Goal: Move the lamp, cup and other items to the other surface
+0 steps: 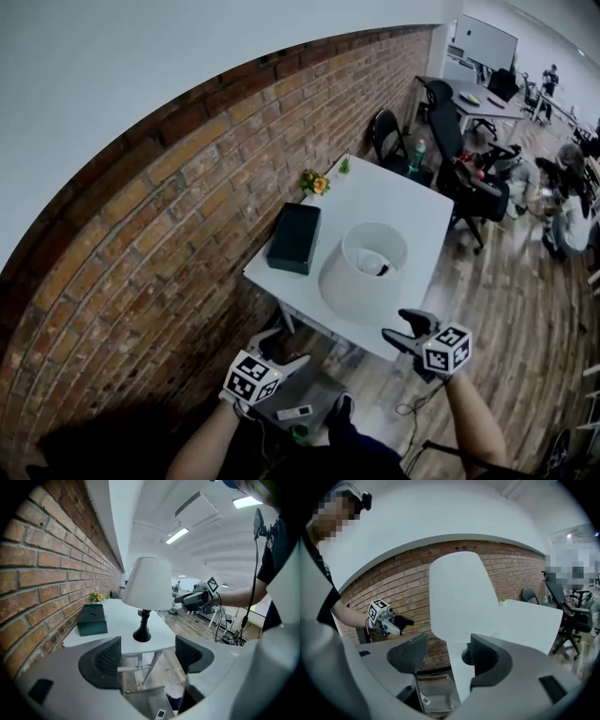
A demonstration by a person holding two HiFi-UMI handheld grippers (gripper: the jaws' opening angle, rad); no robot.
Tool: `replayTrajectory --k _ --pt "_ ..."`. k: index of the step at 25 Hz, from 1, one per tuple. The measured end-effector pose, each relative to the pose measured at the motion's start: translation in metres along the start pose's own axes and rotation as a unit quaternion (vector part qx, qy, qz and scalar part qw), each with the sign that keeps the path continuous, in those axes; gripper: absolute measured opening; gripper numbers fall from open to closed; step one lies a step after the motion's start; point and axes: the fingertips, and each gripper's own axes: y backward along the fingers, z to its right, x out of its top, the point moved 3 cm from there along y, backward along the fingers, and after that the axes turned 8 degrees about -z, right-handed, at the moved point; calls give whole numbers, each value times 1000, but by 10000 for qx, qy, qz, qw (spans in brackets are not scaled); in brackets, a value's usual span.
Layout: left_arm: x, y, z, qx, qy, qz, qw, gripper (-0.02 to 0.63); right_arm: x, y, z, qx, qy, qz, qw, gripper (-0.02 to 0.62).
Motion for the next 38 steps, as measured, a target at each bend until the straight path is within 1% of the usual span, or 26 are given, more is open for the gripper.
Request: replayTrajectory --k 3,5,9,11,13,15,17,19,22,24,26,28,34,38 --pt "-27 32 11 282 147 187 9993 298 -4 1 -39 -251 111 148 9995 260" --pt "-49 53 15 496 346 341 9976 256 -12 -3 -67 -374 208 177 9989 254" --pt "-94 85 20 841 732 586 9920 202 -26 -19 -122 -492 600 66 9970 227" --pt "-117 98 17 988 905 654 9888 175 -35 -36 -148 -427 814 1 9958 211" --pt "-141 111 28 1075 1034 661 9866 164 -50 -49 -177 -229 982 -204 9947 206" --pt "-158 123 42 1177 1065 629 9853 164 -64 -57 -205 -33 1106 -587 9921 210" --pt "-166 129 46 1339 1012 601 9840 164 -71 -69 -222 55 1319 -798 9880 209" --pt "-177 134 50 1591 1031 515 9805 164 -83 -82 -230 157 1503 -874 9846 207" --pt "-200 139 63 1985 1358 336 9701 164 -114 -100 -238 447 1607 -1086 9800 202" --pt "-211 135 67 2173 1555 228 9634 164 -132 -113 -237 649 1613 -1205 9774 202" --pt "-220 128 74 2349 1687 104 9572 164 -149 -124 -235 868 1625 -1270 9746 201" --pt "-229 118 84 2501 1784 -30 9516 164 -168 -134 -229 1102 1760 -1272 9699 199" --pt "-256 92 125 2680 2215 -268 9372 164 -229 -157 -214 1586 1987 -1599 9539 198" --pt "-289 78 139 2766 2509 -402 9268 164 -271 -182 -210 1815 2084 -1890 9423 198"
